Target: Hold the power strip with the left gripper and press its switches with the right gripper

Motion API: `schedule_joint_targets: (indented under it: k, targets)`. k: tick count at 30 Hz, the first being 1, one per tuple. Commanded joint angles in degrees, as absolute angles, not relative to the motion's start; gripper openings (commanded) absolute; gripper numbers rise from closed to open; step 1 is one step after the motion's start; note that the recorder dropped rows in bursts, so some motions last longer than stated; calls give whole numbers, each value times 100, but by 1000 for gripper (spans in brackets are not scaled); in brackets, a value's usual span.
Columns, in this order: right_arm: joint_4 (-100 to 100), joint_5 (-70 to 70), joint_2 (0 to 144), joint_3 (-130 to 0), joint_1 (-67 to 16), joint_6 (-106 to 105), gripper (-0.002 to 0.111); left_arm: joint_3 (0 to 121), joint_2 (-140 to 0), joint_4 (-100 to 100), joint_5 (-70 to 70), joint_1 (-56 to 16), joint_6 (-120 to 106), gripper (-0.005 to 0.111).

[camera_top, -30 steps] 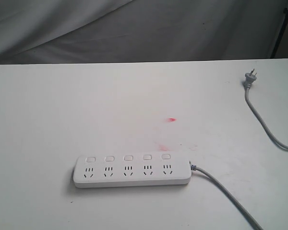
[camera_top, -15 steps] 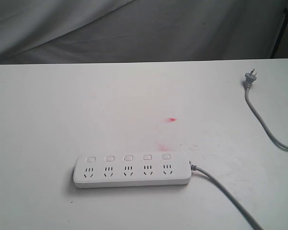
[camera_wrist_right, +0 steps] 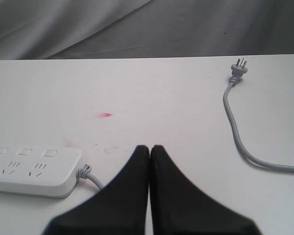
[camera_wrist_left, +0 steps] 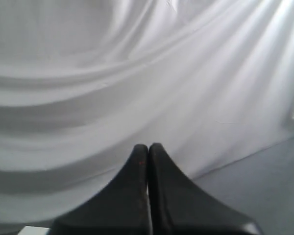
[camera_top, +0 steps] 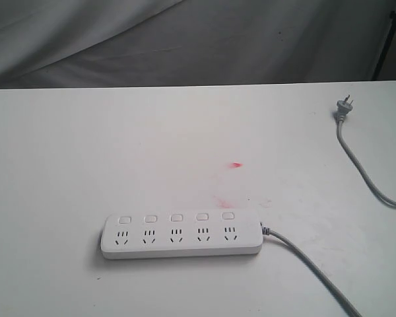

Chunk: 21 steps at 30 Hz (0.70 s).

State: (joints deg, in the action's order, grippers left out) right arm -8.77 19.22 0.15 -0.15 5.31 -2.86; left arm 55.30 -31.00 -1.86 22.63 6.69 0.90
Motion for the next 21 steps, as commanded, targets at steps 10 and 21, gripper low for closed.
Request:
schedule_joint_targets:
  k: [10,21]
  targets:
    - [-803,1911,0,0,569,-270,0,2999,-1296,-184,1180,937,303,0]
    - [-803,1911,0,0,569,-270,0,1202,0,-184,1191,937,1035,0]
